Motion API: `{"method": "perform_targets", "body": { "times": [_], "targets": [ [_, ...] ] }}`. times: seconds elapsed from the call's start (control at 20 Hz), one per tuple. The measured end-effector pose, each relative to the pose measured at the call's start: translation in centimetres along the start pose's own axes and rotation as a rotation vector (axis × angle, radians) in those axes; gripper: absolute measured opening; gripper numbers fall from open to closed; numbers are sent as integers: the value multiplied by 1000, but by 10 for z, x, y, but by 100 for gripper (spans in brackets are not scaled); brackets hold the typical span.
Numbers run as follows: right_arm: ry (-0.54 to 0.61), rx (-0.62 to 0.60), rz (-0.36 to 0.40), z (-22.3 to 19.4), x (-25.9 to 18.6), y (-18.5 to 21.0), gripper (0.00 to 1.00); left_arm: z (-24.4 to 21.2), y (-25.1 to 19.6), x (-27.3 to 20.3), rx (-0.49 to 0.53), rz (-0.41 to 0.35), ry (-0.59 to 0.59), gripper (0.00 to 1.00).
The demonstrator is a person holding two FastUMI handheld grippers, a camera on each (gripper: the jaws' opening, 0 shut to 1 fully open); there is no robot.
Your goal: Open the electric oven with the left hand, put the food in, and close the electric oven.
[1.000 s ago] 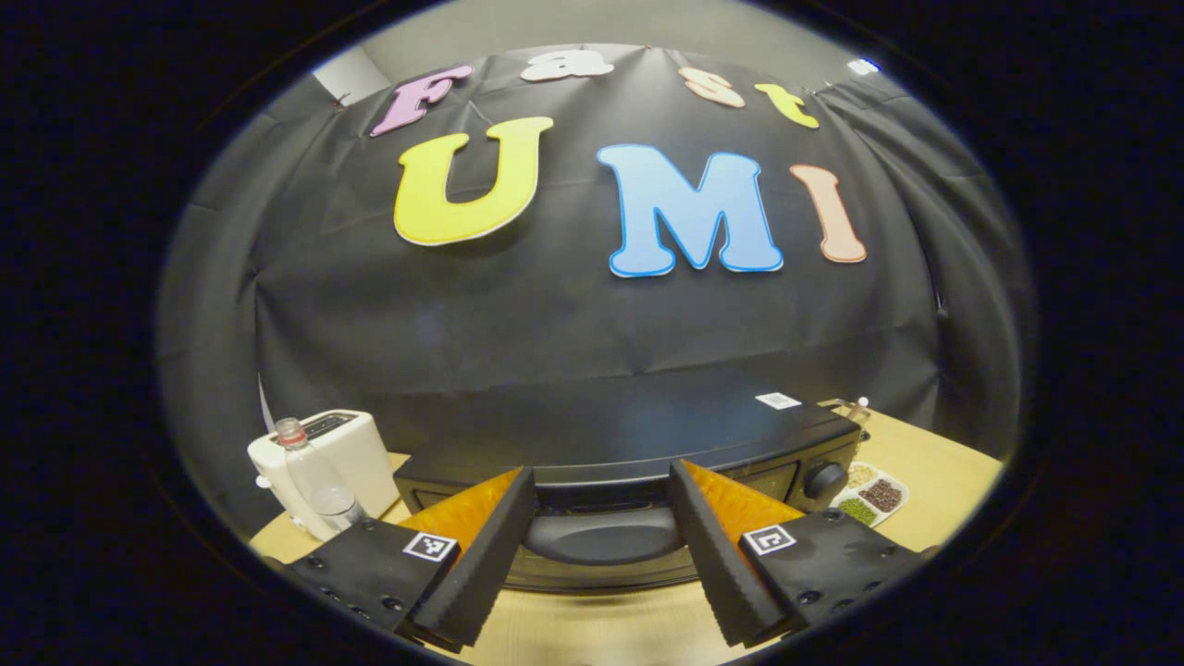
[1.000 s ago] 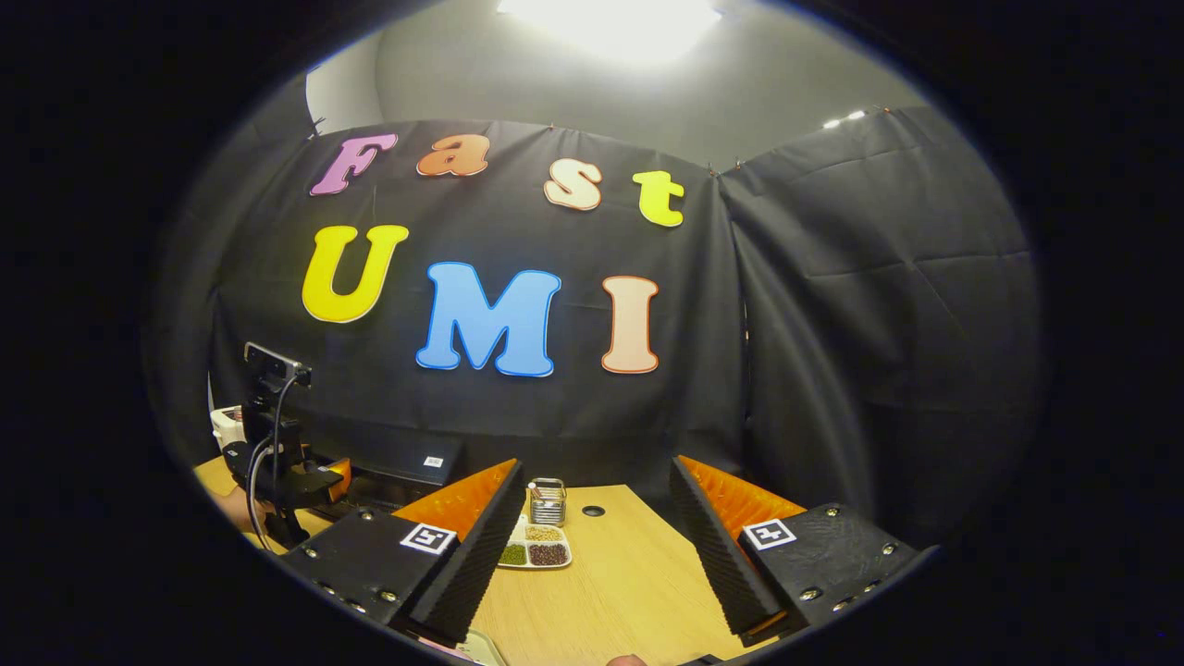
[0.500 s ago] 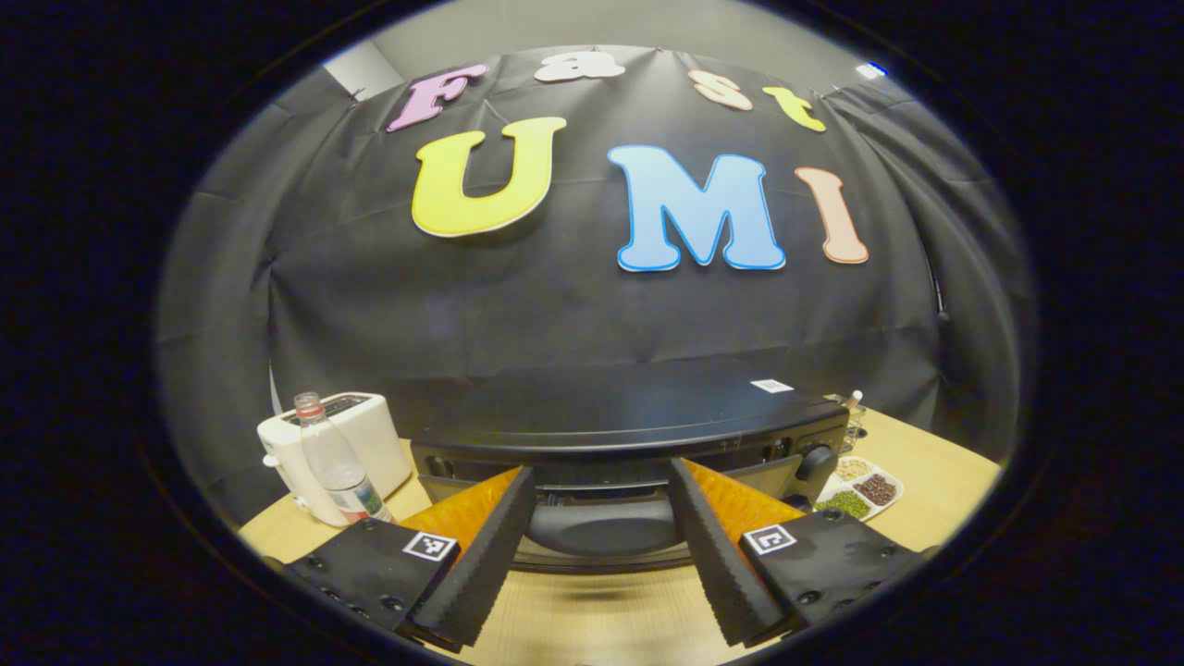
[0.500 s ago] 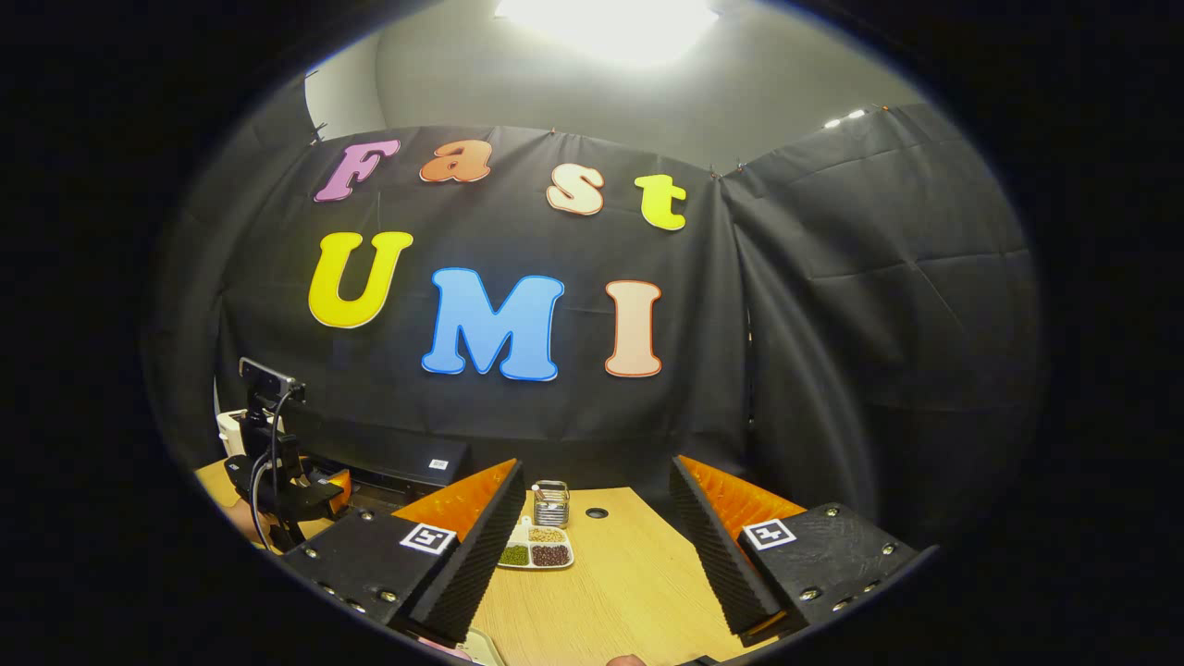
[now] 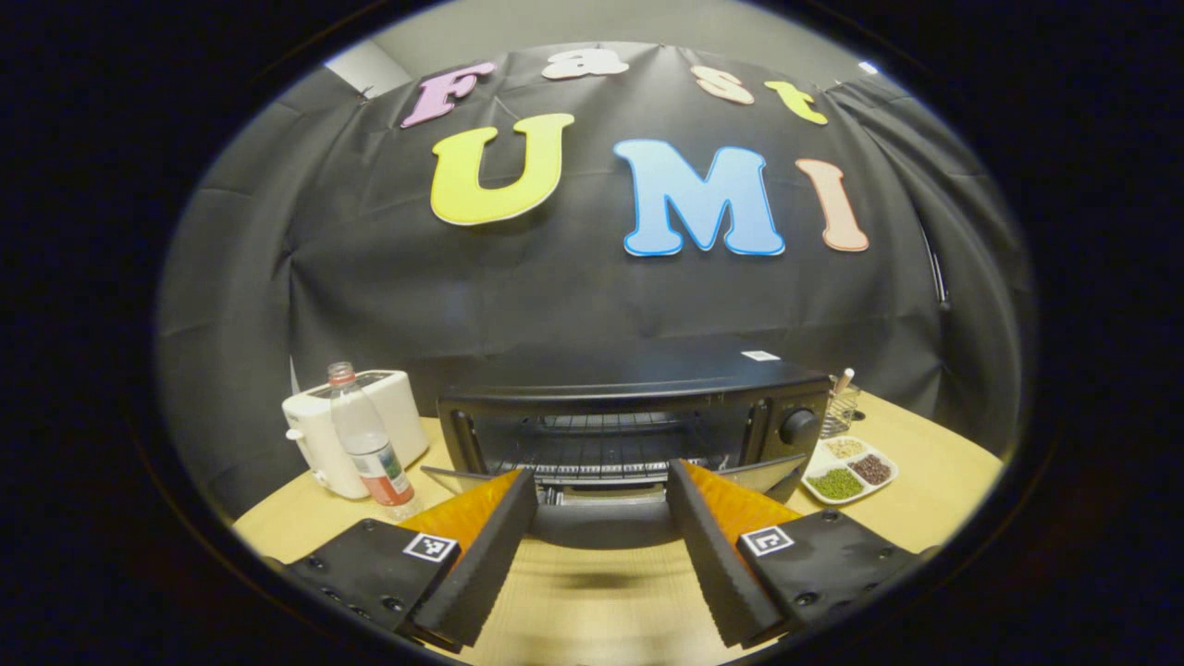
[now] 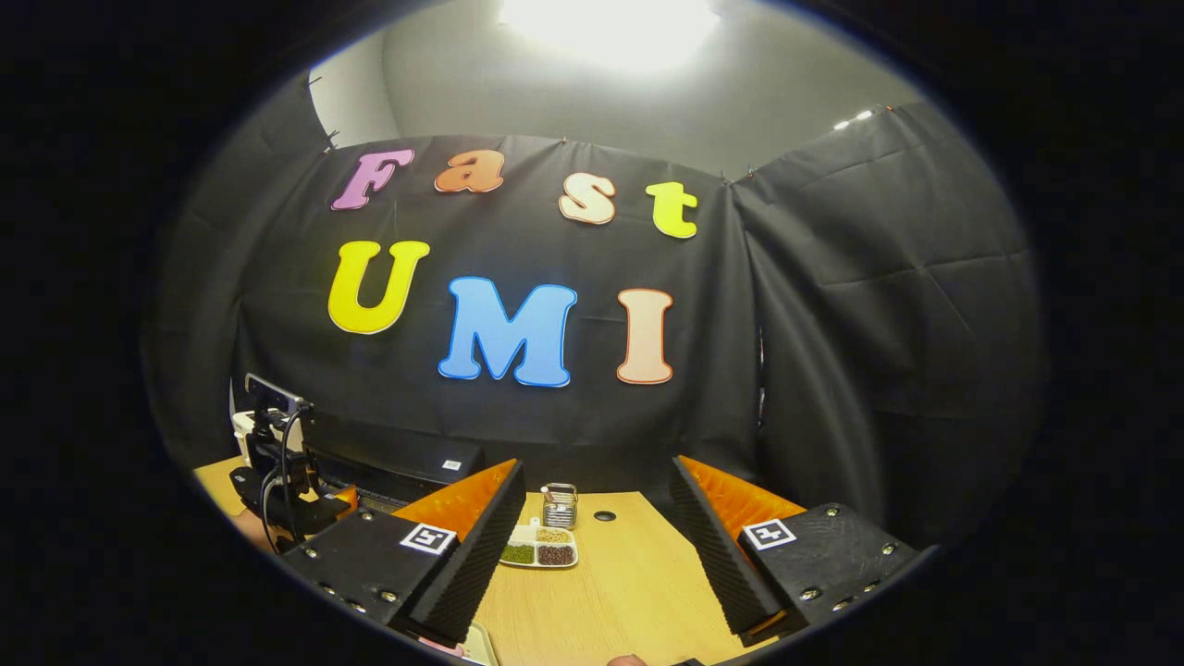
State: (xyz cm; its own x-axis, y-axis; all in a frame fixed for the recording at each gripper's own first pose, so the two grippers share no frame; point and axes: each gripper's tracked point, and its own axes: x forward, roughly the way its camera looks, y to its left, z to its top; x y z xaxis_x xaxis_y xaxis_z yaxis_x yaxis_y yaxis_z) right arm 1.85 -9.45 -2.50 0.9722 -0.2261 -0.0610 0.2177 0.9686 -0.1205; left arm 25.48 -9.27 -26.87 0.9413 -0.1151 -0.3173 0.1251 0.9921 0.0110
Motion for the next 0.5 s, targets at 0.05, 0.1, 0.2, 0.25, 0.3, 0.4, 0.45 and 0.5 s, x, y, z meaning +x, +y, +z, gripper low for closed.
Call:
{"method": "perform_targets", "body": {
  "times": [0.05,0.1,0.2,0.25,0.3,0.4,0.45,0.5],
  "targets": [
    [-2,0,2,0,-2,-3,97,-3,0,-5,7,4,4,91],
    [-2,6,4,0,-5,-6,97,-9,0,-10,14,8,8,100],
    [5,20,7,-3,-12,-12,97,-17,-1,-18,21,18,21,96],
    [9,24,8,-5,-16,-15,97,-22,-1,-21,21,22,30,96],
    [13,27,8,-6,-19,-19,97,-28,-1,-24,18,27,40,96],
    [23,34,13,-9,-24,-25,97,-42,-2,-32,14,36,68,96],
    [29,40,16,-11,-26,-27,97,-49,-3,-35,14,40,83,100],
    [32,46,20,-11,-28,-30,97,-56,-5,-38,19,39,99,95]
  ]
}}
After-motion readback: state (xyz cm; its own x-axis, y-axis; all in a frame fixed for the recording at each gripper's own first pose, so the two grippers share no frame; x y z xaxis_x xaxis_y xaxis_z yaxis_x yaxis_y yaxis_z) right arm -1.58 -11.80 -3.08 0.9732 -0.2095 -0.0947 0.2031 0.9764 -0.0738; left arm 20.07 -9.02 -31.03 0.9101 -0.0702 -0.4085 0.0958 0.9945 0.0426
